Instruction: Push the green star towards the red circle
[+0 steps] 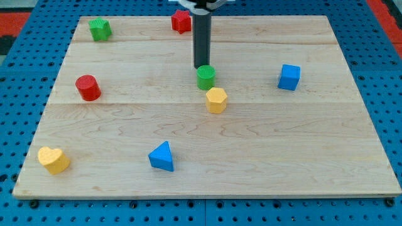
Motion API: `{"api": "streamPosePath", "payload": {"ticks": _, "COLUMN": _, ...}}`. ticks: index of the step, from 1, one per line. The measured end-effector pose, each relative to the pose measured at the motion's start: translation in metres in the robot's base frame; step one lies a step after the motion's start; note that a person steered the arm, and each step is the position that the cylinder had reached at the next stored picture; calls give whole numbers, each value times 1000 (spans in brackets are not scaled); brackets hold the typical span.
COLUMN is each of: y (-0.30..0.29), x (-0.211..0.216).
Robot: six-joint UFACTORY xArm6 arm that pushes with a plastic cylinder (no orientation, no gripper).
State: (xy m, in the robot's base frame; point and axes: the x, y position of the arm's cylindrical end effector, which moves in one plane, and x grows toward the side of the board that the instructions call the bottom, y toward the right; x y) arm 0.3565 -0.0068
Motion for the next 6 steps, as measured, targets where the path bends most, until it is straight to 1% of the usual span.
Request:
{"api": "streamPosePath", "payload": {"ticks": 1, "y": 29, "x": 16}}
{"api": "streamPosePath", "payload": {"ticks": 2, "y": -4, "x": -55}}
{"api": "streamPosePath", "payload": {"ticks": 3, "y": -98, "x": -113}}
{"api": "streamPosePath", "payload": {"ticks": 4, "y": -140, "x": -162}}
{"api": "streamPosePath", "payload": {"ticks": 5, "y": -225, "x": -164}}
{"api": "streamPosePath", "payload": {"ticks": 6, "y": -199, "x": -104}}
